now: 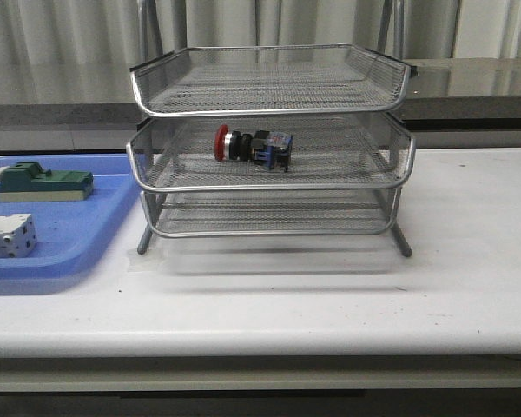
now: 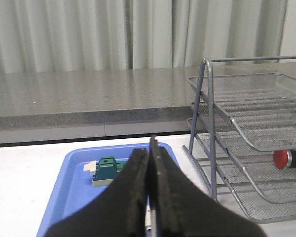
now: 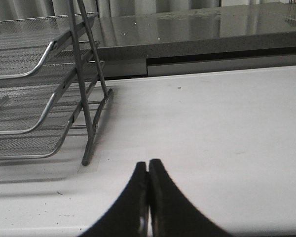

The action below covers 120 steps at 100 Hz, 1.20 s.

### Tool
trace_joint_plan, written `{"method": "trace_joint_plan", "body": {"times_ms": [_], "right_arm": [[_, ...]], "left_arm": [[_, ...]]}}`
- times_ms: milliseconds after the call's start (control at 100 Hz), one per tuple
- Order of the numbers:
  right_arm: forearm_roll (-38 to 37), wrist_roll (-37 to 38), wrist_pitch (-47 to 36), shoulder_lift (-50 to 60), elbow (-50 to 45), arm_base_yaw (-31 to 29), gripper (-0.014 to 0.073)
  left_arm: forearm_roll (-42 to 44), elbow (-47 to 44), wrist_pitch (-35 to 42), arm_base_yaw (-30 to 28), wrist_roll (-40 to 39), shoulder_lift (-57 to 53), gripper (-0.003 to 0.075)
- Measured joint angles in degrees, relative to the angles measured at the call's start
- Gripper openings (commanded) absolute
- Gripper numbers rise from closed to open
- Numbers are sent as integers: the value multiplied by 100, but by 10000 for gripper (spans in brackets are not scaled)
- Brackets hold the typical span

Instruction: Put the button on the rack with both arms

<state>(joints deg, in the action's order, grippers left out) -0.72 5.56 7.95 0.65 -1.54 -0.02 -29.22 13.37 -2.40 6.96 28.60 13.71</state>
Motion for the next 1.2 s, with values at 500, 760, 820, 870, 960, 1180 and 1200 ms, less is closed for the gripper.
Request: {"method": "trace_joint_plan", "body": {"times_ms": [500, 760, 820, 870, 960, 1180, 1200], "right_arm": [[0, 0, 0, 0, 0, 0, -60], [0, 0, 0, 0, 0, 0, -60], [0, 0, 0, 0, 0, 0, -60], [0, 0, 0, 0, 0, 0, -60], [0, 0, -10, 0, 0, 0, -60], [0, 0, -10, 0, 0, 0, -60], [0, 0, -10, 0, 0, 0, -60]], "left_arm": [[0, -44, 0, 0, 0, 0, -20], [1690, -259, -13, 0, -945, -233, -20], [2173, -363, -21, 0, -1457, -354, -20], [2477, -467, -36, 0, -1798, -510, -20], [2694, -695, -49, -53, -2066, -760, -20], [3163, -1276, -72, -421, -2860, -1376, -20], [3227, -1319, -72, -454, -2977, -1394, -20]]}}
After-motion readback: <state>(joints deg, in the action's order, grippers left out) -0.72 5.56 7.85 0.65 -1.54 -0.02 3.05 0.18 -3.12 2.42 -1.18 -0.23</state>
